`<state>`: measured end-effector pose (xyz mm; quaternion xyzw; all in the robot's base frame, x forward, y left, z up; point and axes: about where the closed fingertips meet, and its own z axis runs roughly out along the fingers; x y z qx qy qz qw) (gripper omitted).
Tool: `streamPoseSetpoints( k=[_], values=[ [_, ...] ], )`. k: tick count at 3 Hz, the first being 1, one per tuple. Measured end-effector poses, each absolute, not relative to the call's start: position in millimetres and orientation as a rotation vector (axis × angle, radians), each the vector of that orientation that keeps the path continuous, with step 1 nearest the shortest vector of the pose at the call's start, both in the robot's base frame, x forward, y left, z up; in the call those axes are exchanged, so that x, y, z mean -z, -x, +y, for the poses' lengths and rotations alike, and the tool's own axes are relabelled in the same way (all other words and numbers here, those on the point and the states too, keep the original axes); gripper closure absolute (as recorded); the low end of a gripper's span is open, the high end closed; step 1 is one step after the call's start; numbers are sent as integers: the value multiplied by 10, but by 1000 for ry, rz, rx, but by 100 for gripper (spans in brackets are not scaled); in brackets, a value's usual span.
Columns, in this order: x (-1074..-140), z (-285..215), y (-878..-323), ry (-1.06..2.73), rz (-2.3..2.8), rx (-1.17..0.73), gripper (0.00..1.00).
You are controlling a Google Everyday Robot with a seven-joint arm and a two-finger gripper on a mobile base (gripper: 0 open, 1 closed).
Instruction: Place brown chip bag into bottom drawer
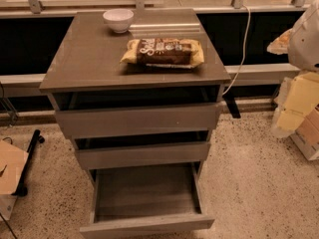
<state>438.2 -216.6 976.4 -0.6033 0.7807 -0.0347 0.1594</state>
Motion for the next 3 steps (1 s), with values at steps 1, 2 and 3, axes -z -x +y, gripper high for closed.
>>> streamPoseSetpoints(
  k=[1, 2, 3],
  values=[
    [-9765, -2166, -4382, 1724, 2231, 99, 0],
    [-9842, -2076, -4549, 1596, 2246, 5, 0],
    [-9986, -1676, -5080, 1430, 2197, -121, 0]
  ],
)
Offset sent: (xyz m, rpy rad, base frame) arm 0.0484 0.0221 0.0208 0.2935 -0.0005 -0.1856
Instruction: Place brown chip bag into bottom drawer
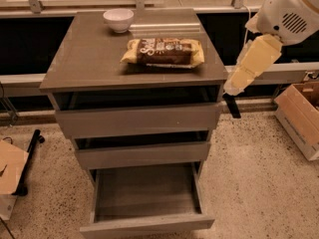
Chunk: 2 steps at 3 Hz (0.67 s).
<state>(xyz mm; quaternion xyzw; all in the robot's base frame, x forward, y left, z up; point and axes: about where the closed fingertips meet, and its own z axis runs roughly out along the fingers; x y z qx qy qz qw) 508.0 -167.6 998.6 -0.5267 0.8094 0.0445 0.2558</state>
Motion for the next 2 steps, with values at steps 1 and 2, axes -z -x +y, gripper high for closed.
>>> streamPoseSetpoints(
  k=[1, 2],
  values=[
    [-9986, -1676, -5080, 1430, 2197, -121, 0],
    [-9950, -1569, -5133, 1362, 2177, -178, 0]
  ],
)
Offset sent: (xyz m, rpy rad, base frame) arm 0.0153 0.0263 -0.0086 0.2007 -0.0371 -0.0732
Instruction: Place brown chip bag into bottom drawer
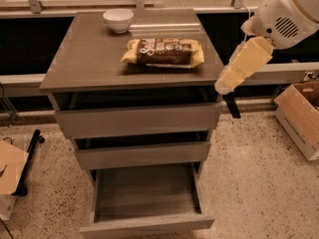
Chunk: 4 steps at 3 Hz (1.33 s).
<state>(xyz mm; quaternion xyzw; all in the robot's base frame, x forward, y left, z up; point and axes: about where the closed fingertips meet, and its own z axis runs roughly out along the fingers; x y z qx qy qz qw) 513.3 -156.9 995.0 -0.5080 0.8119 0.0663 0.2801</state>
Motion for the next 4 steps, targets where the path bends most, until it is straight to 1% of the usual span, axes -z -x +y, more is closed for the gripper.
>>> streamPoseSetpoints(
  k=[1, 2, 3, 4],
  values=[
    [-9787, -1314, -5347, 1243, 2114, -324, 0],
    [-9708, -1047, -5703, 1113, 2007, -454, 0],
    [-9808, -1020, -5818, 1070, 1972, -437, 0],
    [-9678, -981, -5727, 1054, 2020, -455, 0]
  ],
)
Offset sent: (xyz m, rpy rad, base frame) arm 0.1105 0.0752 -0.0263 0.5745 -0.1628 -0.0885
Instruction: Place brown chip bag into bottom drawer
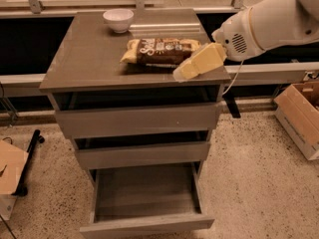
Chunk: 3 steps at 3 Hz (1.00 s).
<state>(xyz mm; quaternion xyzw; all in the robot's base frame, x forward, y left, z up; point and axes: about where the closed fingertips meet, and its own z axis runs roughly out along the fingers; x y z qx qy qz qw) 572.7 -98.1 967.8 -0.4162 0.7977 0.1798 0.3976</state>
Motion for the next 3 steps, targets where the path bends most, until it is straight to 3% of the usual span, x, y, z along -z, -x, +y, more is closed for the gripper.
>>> streamPoseSetpoints(
  k=[1, 3],
  values=[
    [-9398, -929, -5926, 921, 2032, -472, 0],
    [-9145, -1244, -6897, 636, 1926, -420, 0]
  ],
)
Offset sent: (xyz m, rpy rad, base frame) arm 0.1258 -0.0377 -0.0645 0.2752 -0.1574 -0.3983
